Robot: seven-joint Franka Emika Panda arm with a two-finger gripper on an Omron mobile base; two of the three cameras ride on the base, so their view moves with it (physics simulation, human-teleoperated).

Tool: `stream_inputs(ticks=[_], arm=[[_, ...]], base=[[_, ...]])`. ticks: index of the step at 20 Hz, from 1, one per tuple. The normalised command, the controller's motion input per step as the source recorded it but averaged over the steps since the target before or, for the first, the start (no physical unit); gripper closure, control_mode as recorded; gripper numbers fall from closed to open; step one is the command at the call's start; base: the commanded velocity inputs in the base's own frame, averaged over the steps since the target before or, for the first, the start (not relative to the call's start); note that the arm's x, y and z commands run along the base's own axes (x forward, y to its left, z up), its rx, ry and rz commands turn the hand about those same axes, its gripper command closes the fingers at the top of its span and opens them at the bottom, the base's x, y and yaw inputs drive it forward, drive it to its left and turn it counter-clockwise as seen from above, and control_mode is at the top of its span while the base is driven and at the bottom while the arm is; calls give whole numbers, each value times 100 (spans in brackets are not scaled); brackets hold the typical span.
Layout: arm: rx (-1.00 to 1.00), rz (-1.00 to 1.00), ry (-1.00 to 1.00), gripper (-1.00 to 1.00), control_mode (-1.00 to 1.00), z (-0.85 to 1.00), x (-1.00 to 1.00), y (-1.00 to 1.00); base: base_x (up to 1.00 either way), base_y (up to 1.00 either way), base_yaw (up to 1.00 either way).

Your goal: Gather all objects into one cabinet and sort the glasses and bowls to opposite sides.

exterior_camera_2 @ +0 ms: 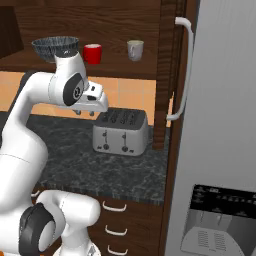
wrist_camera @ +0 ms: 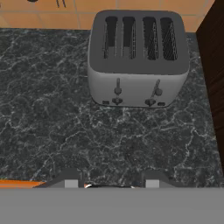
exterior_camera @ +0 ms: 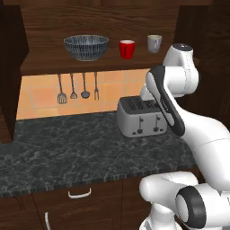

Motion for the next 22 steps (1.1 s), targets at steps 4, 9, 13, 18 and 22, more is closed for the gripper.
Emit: stream_inputs(ticks=[4,9,13,18,22], arm=[[0,0,0,-100,100,0,0,0],[0,0,0,-100,100,0,0,0],[0,0,0,-100,100,0,0,0],[0,0,0,-100,100,0,0,0],[0,0,0,-100,100,0,0,0]], base=[[-5,0,0],[-86,2,0],[-100,14,0],[-100,55,0],[-98,82,0]])
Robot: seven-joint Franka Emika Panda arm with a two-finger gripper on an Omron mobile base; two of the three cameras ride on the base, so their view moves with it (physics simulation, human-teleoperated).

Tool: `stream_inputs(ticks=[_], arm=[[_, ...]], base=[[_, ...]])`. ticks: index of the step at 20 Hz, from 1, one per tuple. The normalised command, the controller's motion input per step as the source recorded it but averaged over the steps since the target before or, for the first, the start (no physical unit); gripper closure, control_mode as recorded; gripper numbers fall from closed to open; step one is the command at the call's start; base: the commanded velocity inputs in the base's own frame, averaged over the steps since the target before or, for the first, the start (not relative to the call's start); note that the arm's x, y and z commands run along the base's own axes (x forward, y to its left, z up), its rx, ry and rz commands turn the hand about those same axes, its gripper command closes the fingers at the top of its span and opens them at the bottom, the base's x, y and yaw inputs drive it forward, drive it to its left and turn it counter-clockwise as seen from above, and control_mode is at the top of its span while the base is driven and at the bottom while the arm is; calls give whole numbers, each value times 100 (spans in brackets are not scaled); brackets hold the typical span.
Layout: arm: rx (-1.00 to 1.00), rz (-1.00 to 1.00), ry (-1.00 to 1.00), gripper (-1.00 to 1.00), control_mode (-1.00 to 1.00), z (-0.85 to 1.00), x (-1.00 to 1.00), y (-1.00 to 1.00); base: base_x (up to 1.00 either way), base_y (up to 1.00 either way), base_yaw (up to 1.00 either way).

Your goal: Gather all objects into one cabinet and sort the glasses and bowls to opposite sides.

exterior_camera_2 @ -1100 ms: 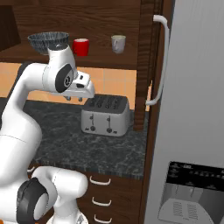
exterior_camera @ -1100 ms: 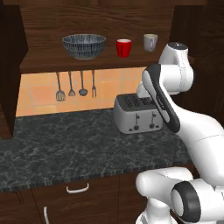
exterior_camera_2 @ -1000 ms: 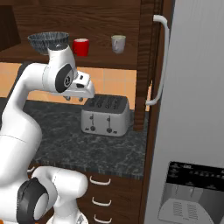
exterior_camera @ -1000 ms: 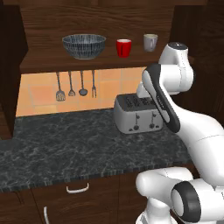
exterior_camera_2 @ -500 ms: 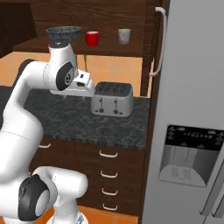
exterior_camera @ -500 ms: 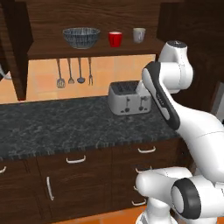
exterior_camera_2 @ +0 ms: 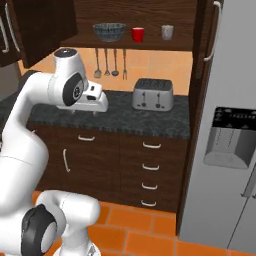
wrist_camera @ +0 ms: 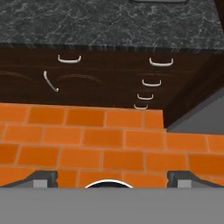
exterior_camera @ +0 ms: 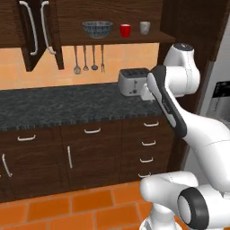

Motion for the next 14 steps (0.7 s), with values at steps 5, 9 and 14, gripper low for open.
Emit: stream_inputs(ticks=[5,9,14], arm=[[0,0,0,-100,100,0,0,0],[0,0,0,-100,100,0,0,0],[0,0,0,-100,100,0,0,0]], base=[[-54,100,0],[-12,100,0],[0,100,0]])
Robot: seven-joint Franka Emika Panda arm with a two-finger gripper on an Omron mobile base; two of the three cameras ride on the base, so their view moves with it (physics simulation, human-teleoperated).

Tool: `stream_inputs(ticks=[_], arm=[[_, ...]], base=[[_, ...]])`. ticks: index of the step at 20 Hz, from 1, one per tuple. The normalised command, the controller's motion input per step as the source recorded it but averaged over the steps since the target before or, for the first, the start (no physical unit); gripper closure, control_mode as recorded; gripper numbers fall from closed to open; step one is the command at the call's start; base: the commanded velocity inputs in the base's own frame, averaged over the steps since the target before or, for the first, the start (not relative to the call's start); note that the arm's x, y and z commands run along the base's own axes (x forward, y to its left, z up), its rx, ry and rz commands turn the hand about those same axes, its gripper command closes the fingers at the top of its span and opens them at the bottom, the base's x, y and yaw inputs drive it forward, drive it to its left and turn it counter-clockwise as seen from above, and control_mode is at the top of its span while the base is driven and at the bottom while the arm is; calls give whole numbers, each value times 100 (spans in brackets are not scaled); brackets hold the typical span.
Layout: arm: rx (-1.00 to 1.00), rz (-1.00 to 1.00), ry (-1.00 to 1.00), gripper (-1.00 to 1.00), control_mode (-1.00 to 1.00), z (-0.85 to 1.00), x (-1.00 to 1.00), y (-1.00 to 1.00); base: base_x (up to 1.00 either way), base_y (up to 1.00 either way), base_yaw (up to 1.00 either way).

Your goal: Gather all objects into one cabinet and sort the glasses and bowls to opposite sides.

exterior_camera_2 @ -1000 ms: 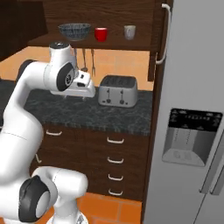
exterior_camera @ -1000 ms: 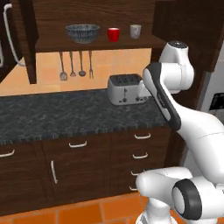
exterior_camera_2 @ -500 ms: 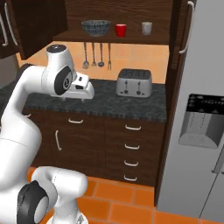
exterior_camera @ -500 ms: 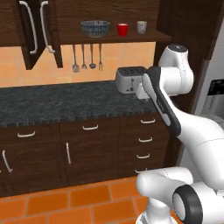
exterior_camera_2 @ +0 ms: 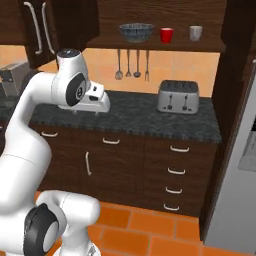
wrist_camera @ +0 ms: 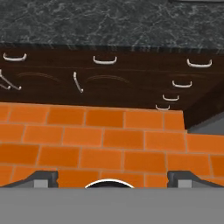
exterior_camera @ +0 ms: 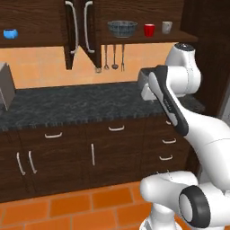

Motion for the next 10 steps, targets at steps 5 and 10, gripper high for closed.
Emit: stream_inputs(ticks=[5,10], arm=[[0,0,0,-100,100,0,0,0],[0,0,0,-100,100,0,0,0]], base=[[-7,100,1],[-17,100,3]])
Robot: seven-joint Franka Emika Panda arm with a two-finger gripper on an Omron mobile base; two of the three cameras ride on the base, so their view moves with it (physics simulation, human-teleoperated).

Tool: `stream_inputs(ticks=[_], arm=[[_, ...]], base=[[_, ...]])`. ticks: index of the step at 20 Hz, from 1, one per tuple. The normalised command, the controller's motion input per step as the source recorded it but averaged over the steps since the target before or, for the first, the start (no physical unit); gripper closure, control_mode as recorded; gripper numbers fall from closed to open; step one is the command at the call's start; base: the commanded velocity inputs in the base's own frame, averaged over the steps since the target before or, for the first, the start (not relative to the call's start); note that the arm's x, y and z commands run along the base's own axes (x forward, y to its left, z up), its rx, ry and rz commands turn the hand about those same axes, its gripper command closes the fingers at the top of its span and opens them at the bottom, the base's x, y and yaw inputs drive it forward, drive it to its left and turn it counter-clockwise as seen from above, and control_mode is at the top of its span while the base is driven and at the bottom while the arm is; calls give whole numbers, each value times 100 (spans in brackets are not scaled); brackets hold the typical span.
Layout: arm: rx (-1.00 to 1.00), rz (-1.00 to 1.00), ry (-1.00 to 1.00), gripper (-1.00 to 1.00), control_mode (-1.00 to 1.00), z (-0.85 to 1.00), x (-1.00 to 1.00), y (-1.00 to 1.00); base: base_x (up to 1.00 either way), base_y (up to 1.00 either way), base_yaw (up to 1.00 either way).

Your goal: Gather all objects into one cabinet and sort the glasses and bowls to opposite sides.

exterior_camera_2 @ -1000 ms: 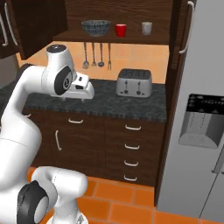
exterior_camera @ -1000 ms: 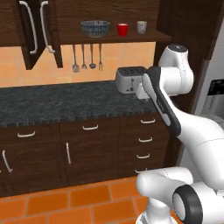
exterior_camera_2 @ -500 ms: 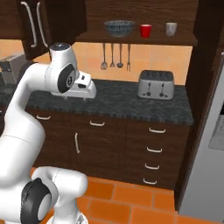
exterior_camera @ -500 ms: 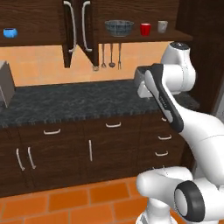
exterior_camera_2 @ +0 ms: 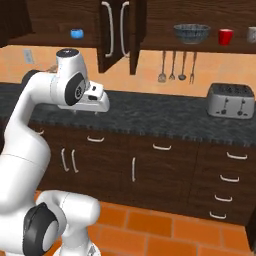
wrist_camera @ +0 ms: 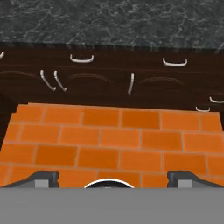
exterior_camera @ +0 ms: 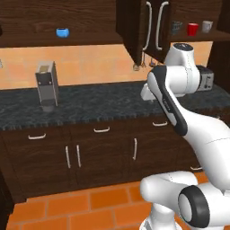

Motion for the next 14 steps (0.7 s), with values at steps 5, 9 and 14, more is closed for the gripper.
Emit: stream_inputs(ticks=[5,9,14], arm=[[0,0,0,-100,100,0,0,0],[0,0,0,-100,100,0,0,0],[0,0,0,-100,100,0,0,0]], base=[[-2,100,3],[63,100,0],[89,44,0]])
